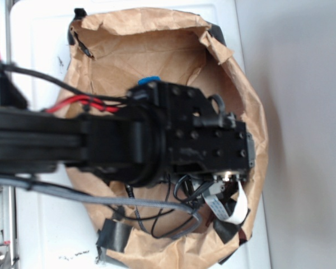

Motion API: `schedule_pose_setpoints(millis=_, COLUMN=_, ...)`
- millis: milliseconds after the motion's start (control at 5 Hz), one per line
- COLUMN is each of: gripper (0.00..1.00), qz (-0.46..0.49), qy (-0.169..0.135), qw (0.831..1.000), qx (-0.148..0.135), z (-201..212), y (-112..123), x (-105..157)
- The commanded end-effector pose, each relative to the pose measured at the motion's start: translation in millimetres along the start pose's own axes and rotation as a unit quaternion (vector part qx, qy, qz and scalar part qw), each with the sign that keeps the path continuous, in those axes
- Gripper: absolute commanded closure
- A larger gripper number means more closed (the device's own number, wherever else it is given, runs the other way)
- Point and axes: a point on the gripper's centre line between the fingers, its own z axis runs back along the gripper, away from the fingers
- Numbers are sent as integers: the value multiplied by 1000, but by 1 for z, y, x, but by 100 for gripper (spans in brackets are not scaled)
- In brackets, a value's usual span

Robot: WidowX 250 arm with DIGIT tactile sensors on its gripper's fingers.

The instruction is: Grab the gray animal.

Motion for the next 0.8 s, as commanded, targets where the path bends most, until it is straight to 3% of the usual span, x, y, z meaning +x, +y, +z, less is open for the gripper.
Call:
schedule_pose_setpoints(millis=0, gripper=100, qz=0, qy=-24, qw=998, qx=57, z=31, y=-15, x=-13)
schedule_pose_setpoints(millis=400, gripper=100, qz=38, qy=-61, qw=994, qx=86, z=67, y=-14, x=-29)
schedule_pose_setpoints(millis=600, gripper=100, qz=90, qy=-108, qw=985, qx=99, z=101, y=-11, x=-37)
